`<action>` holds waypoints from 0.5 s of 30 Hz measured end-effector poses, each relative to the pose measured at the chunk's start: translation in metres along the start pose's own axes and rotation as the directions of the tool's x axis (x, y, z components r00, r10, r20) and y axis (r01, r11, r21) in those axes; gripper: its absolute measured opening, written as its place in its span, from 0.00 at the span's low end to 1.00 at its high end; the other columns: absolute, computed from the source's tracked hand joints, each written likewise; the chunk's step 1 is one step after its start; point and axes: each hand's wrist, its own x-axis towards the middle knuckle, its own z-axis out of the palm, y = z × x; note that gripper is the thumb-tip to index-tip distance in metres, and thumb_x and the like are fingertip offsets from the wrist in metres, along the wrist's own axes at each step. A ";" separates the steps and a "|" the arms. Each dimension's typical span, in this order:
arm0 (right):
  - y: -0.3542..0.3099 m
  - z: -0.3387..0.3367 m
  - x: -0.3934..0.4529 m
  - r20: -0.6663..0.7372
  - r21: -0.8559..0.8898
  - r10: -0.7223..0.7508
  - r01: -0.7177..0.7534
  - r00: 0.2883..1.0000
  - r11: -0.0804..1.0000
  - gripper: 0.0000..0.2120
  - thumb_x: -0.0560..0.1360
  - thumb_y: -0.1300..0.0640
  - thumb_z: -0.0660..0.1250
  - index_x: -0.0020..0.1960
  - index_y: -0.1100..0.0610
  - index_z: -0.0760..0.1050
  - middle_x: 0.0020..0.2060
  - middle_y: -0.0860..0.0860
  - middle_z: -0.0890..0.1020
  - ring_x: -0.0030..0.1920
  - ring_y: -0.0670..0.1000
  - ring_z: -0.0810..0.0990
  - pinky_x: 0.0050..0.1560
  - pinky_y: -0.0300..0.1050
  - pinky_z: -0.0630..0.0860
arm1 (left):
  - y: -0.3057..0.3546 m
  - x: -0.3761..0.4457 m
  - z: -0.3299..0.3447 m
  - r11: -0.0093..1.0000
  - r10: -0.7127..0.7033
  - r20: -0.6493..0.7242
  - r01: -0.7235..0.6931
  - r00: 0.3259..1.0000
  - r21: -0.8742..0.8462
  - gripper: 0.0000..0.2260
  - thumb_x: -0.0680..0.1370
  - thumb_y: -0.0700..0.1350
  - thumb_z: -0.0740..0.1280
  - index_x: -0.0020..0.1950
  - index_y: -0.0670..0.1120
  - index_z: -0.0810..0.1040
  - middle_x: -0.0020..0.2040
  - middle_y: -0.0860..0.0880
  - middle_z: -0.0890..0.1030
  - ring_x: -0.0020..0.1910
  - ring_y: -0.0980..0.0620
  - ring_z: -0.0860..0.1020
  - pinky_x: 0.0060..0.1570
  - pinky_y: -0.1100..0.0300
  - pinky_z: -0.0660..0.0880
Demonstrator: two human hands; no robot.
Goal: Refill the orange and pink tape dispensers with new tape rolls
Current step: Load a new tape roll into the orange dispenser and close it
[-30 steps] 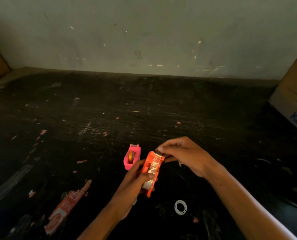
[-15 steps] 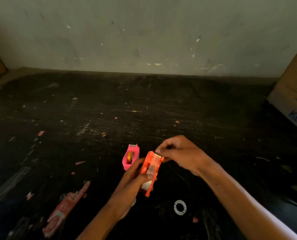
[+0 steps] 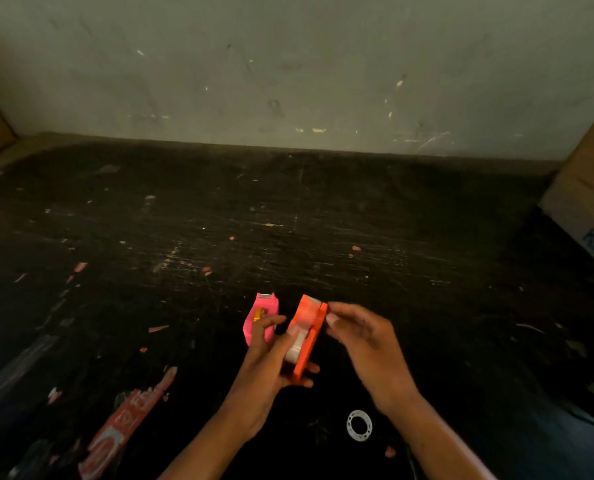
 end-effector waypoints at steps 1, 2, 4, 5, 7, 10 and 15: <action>0.007 0.003 -0.003 -0.018 -0.018 -0.023 0.023 1.000 1.000 0.10 0.75 0.63 0.66 0.54 0.54 0.79 0.50 0.50 0.84 0.52 0.42 0.82 0.52 0.35 0.78 | -0.003 0.003 0.001 1.000 0.005 -0.012 -0.005 1.000 -0.009 0.22 0.66 0.53 0.67 0.59 0.54 0.70 0.51 0.41 0.81 0.38 0.44 0.82 0.34 0.54 0.79; 0.014 0.005 -0.005 -0.026 -0.026 -0.031 0.030 0.999 0.999 0.11 0.75 0.62 0.66 0.56 0.51 0.78 0.50 0.46 0.83 0.50 0.36 0.81 0.48 0.29 0.77 | -0.007 0.005 0.002 1.000 -0.004 -0.020 0.004 1.000 -0.023 0.20 0.66 0.54 0.67 0.57 0.56 0.71 0.51 0.41 0.81 0.41 0.43 0.83 0.38 0.51 0.80; 0.024 0.010 -0.008 0.007 -0.019 -0.036 0.036 0.999 0.999 0.13 0.76 0.62 0.65 0.56 0.48 0.77 0.54 0.42 0.80 0.51 0.30 0.78 0.46 0.23 0.74 | -0.011 0.010 0.003 0.998 -0.028 -0.013 0.028 1.000 -0.058 0.17 0.65 0.54 0.69 0.53 0.57 0.75 0.53 0.42 0.82 0.48 0.44 0.83 0.48 0.44 0.80; 0.029 0.012 -0.009 0.041 -0.029 -0.041 0.043 0.998 0.999 0.13 0.76 0.61 0.64 0.56 0.46 0.78 0.55 0.40 0.79 0.53 0.29 0.77 0.47 0.22 0.73 | -0.012 0.012 0.003 0.998 -0.034 -0.010 0.034 0.999 -0.060 0.16 0.65 0.54 0.69 0.52 0.56 0.77 0.53 0.43 0.83 0.50 0.44 0.83 0.51 0.43 0.79; 0.036 0.015 -0.006 0.099 -0.048 -0.032 0.037 0.995 0.998 0.15 0.77 0.60 0.64 0.54 0.41 0.78 0.56 0.35 0.78 0.56 0.28 0.74 0.50 0.24 0.73 | -0.016 0.018 0.004 0.999 -0.041 -0.025 0.040 0.999 -0.026 0.18 0.66 0.54 0.69 0.54 0.54 0.77 0.53 0.45 0.83 0.52 0.47 0.83 0.51 0.46 0.79; 0.047 0.015 0.005 0.090 -0.079 -0.008 0.015 0.996 0.997 0.16 0.76 0.59 0.65 0.61 0.44 0.76 0.64 0.40 0.76 0.65 0.35 0.71 0.66 0.38 0.71 | -0.020 0.028 0.004 0.995 -0.049 -0.054 0.054 0.997 0.086 0.20 0.67 0.58 0.68 0.56 0.55 0.77 0.55 0.47 0.83 0.55 0.49 0.81 0.53 0.49 0.78; 0.059 0.009 0.031 0.060 -0.084 0.010 -0.005 0.998 0.996 0.19 0.75 0.65 0.65 0.62 0.48 0.76 0.62 0.45 0.79 0.63 0.40 0.76 0.66 0.42 0.73 | -0.027 0.055 0.007 0.975 -0.078 -0.064 0.089 0.995 0.201 0.12 0.74 0.53 0.66 0.57 0.56 0.77 0.56 0.51 0.81 0.56 0.54 0.78 0.58 0.53 0.75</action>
